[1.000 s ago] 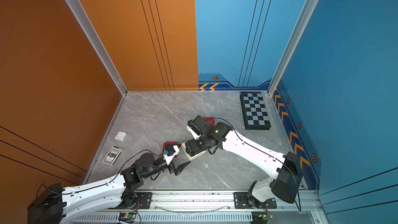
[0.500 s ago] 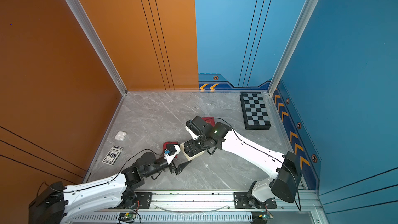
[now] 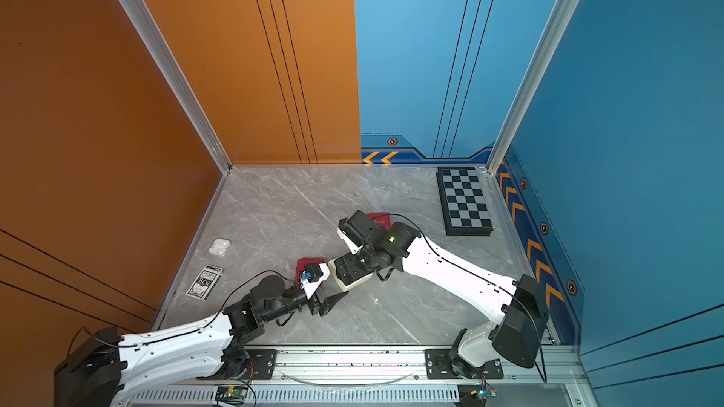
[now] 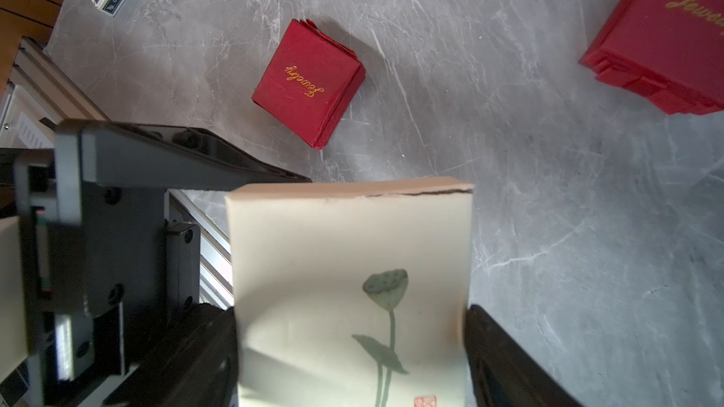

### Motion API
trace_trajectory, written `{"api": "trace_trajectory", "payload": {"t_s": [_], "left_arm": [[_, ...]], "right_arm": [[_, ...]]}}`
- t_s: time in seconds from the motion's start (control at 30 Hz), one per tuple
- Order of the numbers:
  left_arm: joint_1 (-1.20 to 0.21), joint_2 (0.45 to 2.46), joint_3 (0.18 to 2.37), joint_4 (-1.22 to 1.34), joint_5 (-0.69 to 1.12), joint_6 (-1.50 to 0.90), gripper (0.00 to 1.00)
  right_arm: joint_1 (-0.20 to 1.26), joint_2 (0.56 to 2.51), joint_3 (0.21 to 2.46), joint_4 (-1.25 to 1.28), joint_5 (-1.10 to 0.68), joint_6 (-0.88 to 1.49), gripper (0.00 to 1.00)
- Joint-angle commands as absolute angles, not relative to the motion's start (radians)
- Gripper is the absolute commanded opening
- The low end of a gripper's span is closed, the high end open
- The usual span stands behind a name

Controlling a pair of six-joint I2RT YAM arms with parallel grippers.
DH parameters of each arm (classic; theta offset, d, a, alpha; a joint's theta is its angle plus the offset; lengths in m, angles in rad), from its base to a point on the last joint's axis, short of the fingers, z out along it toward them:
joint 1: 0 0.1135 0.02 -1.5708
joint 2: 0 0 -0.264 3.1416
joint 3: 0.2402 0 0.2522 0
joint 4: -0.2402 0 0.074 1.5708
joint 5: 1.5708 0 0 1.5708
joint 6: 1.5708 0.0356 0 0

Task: Take the necklace out of the lift-off lid jewelry box
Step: Open the lid on the jewelry box.

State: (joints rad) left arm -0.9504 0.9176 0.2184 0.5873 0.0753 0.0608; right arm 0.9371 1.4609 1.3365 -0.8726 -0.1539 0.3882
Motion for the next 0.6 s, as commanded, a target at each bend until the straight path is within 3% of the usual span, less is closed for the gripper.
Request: {"api": "trace_trajectory", "payload": {"t_s": [0.0,0.57], "left_arm": [[-0.957,0.911,0.235,0.605,0.050,0.069,0.71],[-0.950,0.859,0.203,0.604,0.057,0.057,0.69]], "right_arm": [[0.948,1.455,1.370,-0.877,-0.203,0.381,0.80],[0.891,1.367,1.385,-0.853,-0.318,0.387,0.80]]}}
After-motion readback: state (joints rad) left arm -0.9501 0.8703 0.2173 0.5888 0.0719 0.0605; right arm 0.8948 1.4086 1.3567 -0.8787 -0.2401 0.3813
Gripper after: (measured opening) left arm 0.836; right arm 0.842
